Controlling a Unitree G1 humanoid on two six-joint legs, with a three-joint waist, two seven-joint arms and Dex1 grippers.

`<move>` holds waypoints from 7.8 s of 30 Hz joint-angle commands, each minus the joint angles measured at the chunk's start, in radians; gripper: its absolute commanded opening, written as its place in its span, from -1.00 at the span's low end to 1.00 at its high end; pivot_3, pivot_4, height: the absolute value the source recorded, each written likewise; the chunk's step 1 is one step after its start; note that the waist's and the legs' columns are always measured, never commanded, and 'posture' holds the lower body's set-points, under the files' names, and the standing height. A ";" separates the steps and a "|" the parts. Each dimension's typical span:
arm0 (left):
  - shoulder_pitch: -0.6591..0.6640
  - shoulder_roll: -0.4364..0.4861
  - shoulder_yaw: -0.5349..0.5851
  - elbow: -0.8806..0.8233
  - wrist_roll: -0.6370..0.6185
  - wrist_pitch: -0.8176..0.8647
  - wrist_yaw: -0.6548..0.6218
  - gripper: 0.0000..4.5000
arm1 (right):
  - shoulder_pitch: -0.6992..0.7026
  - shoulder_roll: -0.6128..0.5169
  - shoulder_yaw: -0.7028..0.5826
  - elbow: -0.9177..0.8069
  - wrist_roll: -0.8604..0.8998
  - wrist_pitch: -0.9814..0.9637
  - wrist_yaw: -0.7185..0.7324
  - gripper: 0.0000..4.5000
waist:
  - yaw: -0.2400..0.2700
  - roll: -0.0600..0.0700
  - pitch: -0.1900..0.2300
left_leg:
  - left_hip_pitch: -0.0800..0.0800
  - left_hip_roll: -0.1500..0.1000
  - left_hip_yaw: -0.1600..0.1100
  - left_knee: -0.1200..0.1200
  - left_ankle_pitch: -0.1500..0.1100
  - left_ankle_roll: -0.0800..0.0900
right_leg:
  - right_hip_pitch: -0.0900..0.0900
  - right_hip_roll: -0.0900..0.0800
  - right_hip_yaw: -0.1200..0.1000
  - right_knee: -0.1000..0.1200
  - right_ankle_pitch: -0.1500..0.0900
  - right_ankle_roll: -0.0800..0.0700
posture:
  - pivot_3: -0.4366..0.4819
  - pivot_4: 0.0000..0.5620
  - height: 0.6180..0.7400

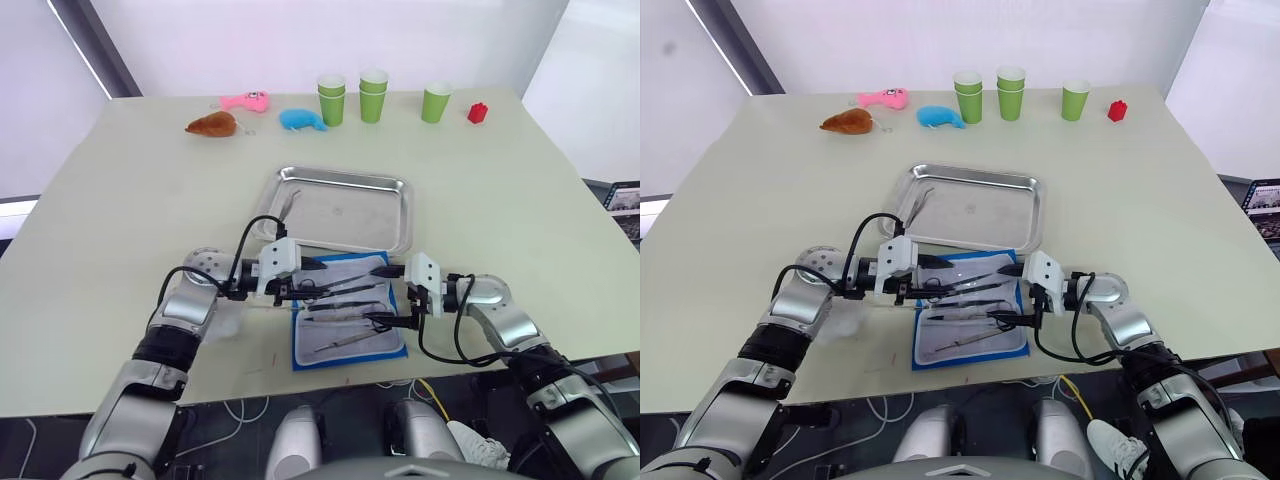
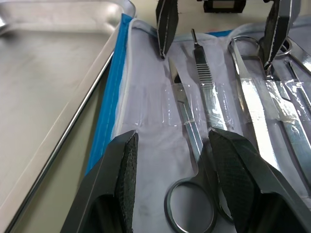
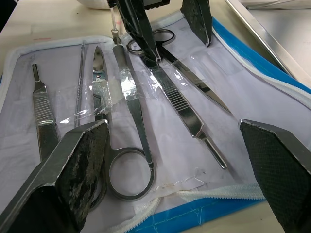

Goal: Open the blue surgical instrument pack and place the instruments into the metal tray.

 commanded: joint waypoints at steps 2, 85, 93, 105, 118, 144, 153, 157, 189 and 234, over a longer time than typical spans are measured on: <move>-0.004 0.026 -0.040 -0.006 0.057 0.079 0.002 0.08 | 0.067 -0.034 0.062 0.154 -0.149 0.054 -0.064 1.00 | 0.000 0.001 -0.001 | 0.000 0.000 0.000 0.000 0.000 0.000 | 0.000 0.000 0.000 0.000 0.000 0.000 | -0.05 -0.47 0.99; -0.185 0.399 -0.116 -0.479 0.032 0.696 -0.225 -0.98 | 0.071 -0.007 0.072 0.166 -0.147 0.045 -0.079 1.00 | -0.005 0.005 -0.003 | 0.001 0.002 -0.004 -0.001 0.000 0.000 | -0.003 0.011 0.008 0.000 0.001 -0.002 | -0.05 -0.47 0.99; -0.233 0.411 -0.042 -0.447 -0.030 0.712 -0.207 -0.98 | 0.070 -0.008 0.073 0.167 -0.148 0.044 -0.077 1.00 | -0.003 0.005 -0.002 | 0.001 0.002 -0.004 -0.001 0.000 0.000 | -0.003 0.012 0.009 0.000 0.001 -0.002 | -0.05 -0.47 0.99; -0.253 0.041 0.159 -0.358 -0.033 0.876 0.376 -0.98 | 0.067 -0.002 0.077 0.177 -0.152 0.037 -0.079 1.00 | -0.006 0.000 -0.003 | 0.001 0.002 -0.004 0.000 0.000 0.000 | -0.002 0.016 0.016 0.001 0.001 -0.002 | -0.05 -0.47 0.99; -0.151 -0.213 0.175 -0.346 0.091 1.018 0.872 -0.98 | 0.092 0.008 0.080 0.165 -0.150 0.032 -0.098 1.00 | -0.003 -0.001 -0.004 | 0.008 0.002 -0.005 0.000 0.000 0.000 | 0.003 0.018 0.019 0.002 0.003 -0.005 | -0.05 -0.47 0.99; -0.265 -0.289 0.297 -0.020 0.063 0.972 1.074 -0.98 | 0.091 0.002 0.077 0.166 -0.153 0.022 -0.108 1.00 | -0.004 -0.001 -0.004 | 0.009 0.000 -0.008 0.000 0.000 0.000 | 0.004 0.020 0.019 0.002 0.004 -0.006 | -0.05 -0.47 0.99; -0.255 -0.281 0.291 -0.018 0.057 0.978 1.069 -0.98 | 0.083 0.008 0.080 0.171 -0.156 0.019 -0.111 1.00 | -0.004 -0.001 -0.004 | 0.009 0.000 -0.009 0.000 0.000 0.000 | 0.004 0.020 0.019 0.002 0.004 -0.006 | -0.05 -0.47 0.99; -0.257 -0.274 0.271 -0.024 0.069 0.978 1.064 -0.98 | 0.078 0.011 0.081 0.180 -0.158 0.015 -0.111 1.00 | -0.004 -0.001 -0.004 | 0.009 0.000 -0.009 0.000 0.000 0.000 | 0.004 0.020 0.019 0.002 0.004 -0.006 | -0.05 -0.47 0.99; -0.212 -0.094 0.211 -0.229 -0.037 0.845 0.679 -0.40 | 0.075 0.007 0.084 0.188 -0.160 0.005 -0.100 1.00 | -0.009 0.000 -0.003 | 0.009 0.000 -0.010 -0.001 0.000 -0.001 | 0.002 0.021 0.020 0.002 0.004 -0.007 | -0.05 -0.47 0.99; 0.024 0.594 0.049 -0.327 -0.592 0.215 -0.331 -0.40 | 0.040 -0.052 0.068 0.225 -0.100 -0.134 0.228 1.00 | 0.011 0.005 0.000 | -0.003 -0.002 -0.007 -0.009 -0.002 -0.002 | -0.004 0.019 0.020 -0.015 0.005 -0.009 | -0.05 -0.47 0.99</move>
